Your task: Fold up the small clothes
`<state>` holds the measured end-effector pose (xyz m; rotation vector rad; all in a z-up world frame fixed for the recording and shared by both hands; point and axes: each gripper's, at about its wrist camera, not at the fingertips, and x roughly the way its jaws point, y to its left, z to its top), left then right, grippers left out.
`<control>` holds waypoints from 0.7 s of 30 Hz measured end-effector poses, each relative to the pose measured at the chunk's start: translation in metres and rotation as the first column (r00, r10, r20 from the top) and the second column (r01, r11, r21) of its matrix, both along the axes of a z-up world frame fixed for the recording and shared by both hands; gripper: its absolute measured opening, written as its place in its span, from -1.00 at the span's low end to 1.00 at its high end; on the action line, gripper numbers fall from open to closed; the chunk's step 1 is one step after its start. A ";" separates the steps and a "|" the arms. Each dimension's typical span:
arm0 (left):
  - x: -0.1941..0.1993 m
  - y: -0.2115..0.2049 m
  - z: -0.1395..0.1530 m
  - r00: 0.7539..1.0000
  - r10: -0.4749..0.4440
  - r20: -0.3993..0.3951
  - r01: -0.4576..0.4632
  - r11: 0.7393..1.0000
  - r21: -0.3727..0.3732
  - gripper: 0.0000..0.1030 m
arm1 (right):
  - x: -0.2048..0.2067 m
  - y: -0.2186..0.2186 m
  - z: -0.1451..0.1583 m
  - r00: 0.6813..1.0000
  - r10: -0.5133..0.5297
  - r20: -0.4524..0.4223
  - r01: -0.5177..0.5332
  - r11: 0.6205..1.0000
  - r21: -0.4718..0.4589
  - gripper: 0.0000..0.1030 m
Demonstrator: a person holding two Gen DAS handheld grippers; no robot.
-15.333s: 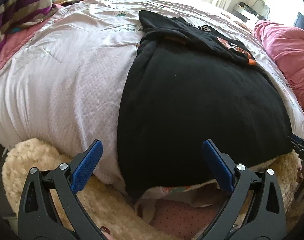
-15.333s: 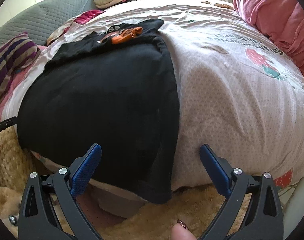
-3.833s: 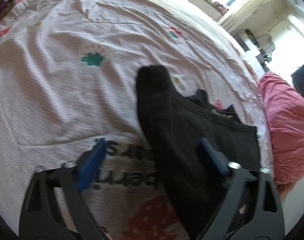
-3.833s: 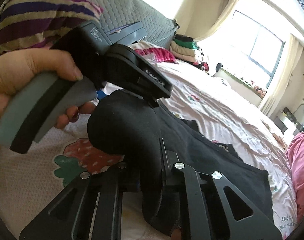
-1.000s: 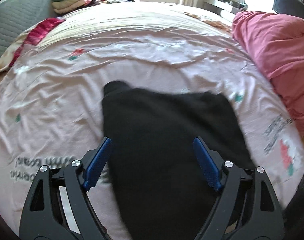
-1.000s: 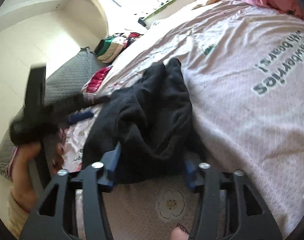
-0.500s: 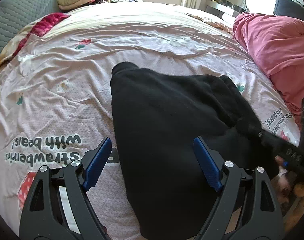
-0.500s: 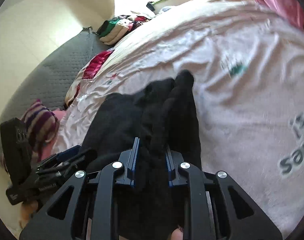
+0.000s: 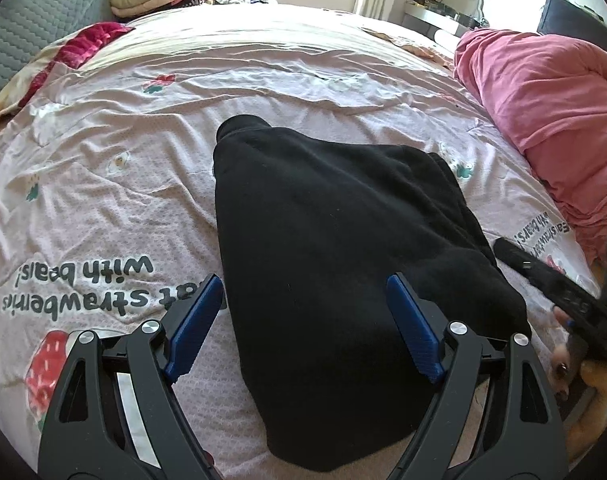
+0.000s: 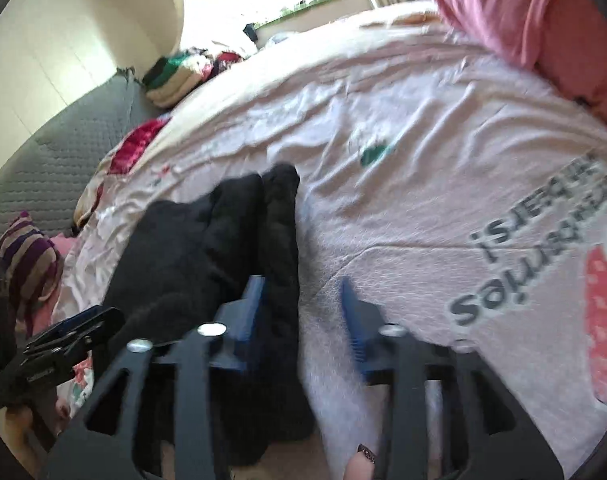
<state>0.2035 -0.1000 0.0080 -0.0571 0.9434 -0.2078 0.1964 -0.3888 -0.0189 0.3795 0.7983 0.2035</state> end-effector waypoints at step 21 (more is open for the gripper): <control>-0.070 0.014 0.035 0.995 -0.031 0.094 0.035 0.999 -0.039 0.82 | -0.123 0.008 0.066 0.964 -0.047 0.262 0.085 0.987 -0.136 0.91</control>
